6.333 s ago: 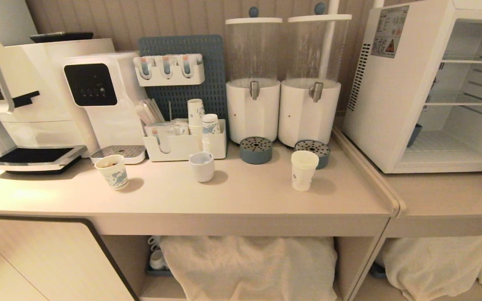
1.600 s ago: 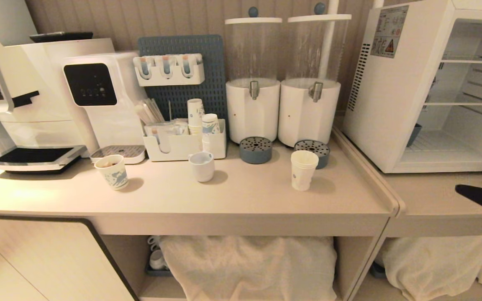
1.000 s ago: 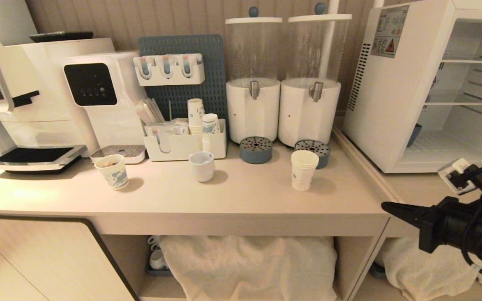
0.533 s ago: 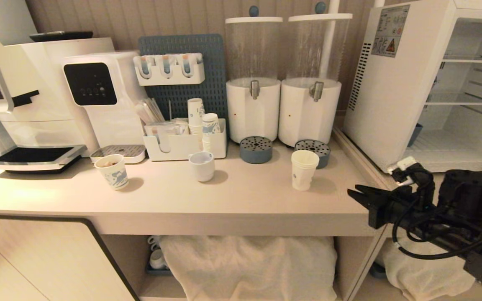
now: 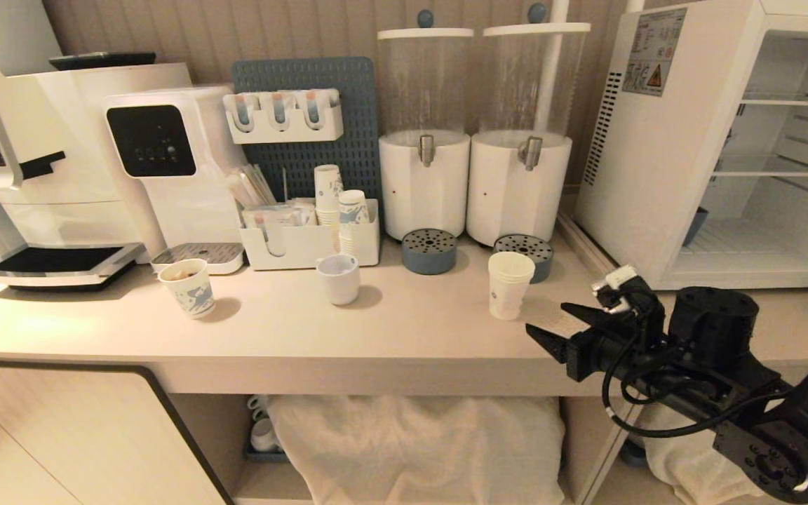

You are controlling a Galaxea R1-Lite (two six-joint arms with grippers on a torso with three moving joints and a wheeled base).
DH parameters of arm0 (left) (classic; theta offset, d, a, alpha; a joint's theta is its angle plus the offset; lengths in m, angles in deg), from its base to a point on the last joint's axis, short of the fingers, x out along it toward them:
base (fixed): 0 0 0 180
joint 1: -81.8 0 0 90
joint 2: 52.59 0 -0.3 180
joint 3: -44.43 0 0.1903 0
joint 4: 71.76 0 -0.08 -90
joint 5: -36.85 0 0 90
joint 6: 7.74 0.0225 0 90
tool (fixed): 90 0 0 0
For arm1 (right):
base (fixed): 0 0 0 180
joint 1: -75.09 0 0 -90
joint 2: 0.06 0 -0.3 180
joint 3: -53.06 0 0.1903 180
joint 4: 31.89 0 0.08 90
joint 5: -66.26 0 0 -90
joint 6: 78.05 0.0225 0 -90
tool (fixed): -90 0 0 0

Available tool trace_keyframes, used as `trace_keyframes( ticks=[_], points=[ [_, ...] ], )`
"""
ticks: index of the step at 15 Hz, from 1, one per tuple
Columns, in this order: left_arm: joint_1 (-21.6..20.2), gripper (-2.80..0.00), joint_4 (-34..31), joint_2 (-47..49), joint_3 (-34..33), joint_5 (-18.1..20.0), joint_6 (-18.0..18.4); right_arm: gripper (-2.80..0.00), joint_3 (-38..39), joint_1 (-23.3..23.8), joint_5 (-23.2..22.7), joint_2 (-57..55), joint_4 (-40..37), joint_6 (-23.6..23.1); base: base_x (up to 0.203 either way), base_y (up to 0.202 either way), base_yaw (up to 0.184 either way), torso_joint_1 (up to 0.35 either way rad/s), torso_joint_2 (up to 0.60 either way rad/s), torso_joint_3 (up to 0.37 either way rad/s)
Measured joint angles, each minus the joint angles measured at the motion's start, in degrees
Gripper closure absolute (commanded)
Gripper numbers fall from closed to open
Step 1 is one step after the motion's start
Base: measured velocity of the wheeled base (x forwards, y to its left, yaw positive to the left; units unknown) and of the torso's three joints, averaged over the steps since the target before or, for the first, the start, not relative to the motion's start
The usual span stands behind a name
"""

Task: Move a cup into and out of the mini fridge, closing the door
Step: Put the paper cup in the freezer

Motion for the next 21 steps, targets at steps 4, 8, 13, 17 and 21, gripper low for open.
trace_keyframes(
  ticks=[4,8,13,17,21],
  points=[
    [0.0,0.0,-0.02,0.0,0.0,0.0,0.02,-2.8,-3.34,-1.59,2.43,-5.1,3.36,0.09,0.0,0.0,0.0,0.0,0.0,0.0],
    [0.0,0.0,-0.02,0.0,0.0,0.0,0.05,-2.8,-7.67,-1.69,2.66,-8.47,1.61,0.2,0.0,0.0,0.0,0.0,0.0,0.0],
    [0.01,0.0,0.0,0.0,0.0,0.0,0.02,-2.8,-11.37,-0.22,2.53,-9.72,-1.55,0.13,0.0,0.0,0.0,0.0,0.0,0.0],
    [0.0,0.0,-0.02,0.0,0.0,-0.01,0.02,-2.8,-14.44,0.99,2.23,-9.97,-4.0,0.13,0.0,0.0,0.0,0.0,0.0,0.0],
    [0.01,0.0,0.0,0.0,0.0,-0.01,0.02,-2.8,-17.26,1.29,2.03,-10.51,-6.6,0.11,0.0,0.0,0.0,0.0,0.0,0.0]
  ],
)
